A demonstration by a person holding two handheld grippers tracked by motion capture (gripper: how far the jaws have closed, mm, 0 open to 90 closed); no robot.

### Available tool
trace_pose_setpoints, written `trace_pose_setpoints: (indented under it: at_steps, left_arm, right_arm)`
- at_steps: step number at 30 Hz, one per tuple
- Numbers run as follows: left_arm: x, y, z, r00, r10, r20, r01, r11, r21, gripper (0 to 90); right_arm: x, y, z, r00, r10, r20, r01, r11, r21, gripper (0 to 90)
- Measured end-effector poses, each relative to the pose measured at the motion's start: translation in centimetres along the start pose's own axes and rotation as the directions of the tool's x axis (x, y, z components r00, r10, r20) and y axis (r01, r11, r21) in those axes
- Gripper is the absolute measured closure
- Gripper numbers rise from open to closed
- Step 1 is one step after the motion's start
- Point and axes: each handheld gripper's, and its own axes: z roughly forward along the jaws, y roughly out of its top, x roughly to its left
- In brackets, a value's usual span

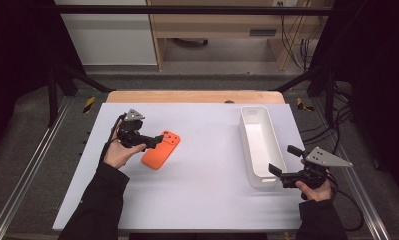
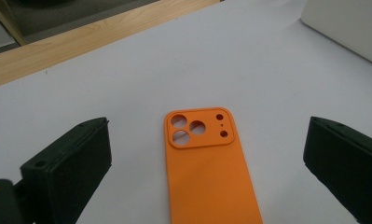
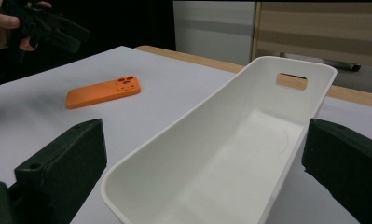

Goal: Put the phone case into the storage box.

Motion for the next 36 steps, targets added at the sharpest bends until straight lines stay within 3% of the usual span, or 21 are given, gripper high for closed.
trace_pose_setpoints:
  at_steps: [6, 16, 29, 36]
  left_arm:
    - [0.1, -0.1, 0.9, 1.0000, -0.009, 0.001, 0.009, 0.9998, 0.018, 0.4]
    - [-0.4, 0.0, 2.3, 0.9999, 0.009, 0.008, -0.010, 0.9992, 0.040, 0.2]
    - [-1.1, -0.8, 4.2, 0.9994, 0.031, 0.012, -0.033, 0.9926, 0.117, 0.0]
    - [-1.0, -1.3, 4.6, 0.9997, 0.017, 0.018, -0.019, 0.9907, 0.135, 0.0]
  right_arm:
    - [0.0, 0.0, 0.0, 1.0000, 0.000, -0.002, 0.000, 1.000, -0.001, 0.4]
    - [0.0, 0.0, -0.1, 1.0000, 0.001, -0.001, -0.001, 1.000, -0.002, 0.4]
    - [0.0, 0.0, 0.0, 1.0000, 0.000, -0.002, 0.000, 1.000, 0.000, 0.4]
    - [0.0, 0.1, -0.1, 1.0000, 0.001, -0.002, -0.001, 1.000, -0.004, 0.4]
